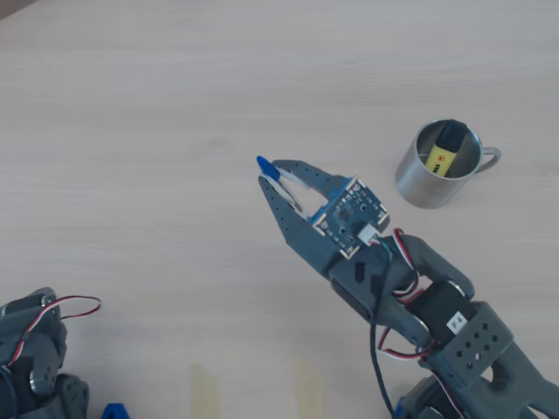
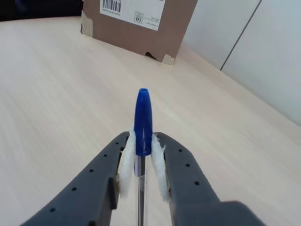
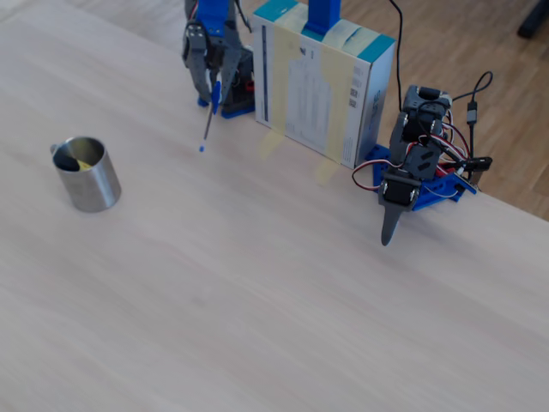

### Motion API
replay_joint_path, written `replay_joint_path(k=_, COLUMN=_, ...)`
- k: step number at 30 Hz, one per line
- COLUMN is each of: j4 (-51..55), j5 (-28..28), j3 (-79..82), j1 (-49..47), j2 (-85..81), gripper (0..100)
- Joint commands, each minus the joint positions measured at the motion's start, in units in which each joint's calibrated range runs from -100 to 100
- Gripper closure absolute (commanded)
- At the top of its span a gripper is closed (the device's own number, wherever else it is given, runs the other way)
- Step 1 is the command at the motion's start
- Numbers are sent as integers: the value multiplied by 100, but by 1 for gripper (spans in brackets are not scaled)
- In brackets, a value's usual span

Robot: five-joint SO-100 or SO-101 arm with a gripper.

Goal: Grab the blue pen and put it in the silver cup.

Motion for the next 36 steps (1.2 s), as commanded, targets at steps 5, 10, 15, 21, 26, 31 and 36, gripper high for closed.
replay_joint_path(k=5, j4=-1777, j5=-33, j3=851, j1=351, j2=-583, gripper=98)
replay_joint_path(k=10, j4=-2387, j5=-33, j3=1042, j1=631, j2=-899, gripper=98)
replay_joint_path(k=15, j4=-2970, j5=14, j3=1386, j1=857, j2=-1132, gripper=98)
replay_joint_path(k=21, j4=-3948, j5=-33, j3=2094, j1=1137, j2=-1314, gripper=98)
replay_joint_path(k=26, j4=-4214, j5=-33, j3=2375, j1=1303, j2=-1481, gripper=98)
replay_joint_path(k=31, j4=-4566, j5=-38, j3=2638, j1=1634, j2=-1589, gripper=98)
replay_joint_path(k=36, j4=-4798, j5=-178, j3=2847, j1=1966, j2=-1680, gripper=98)
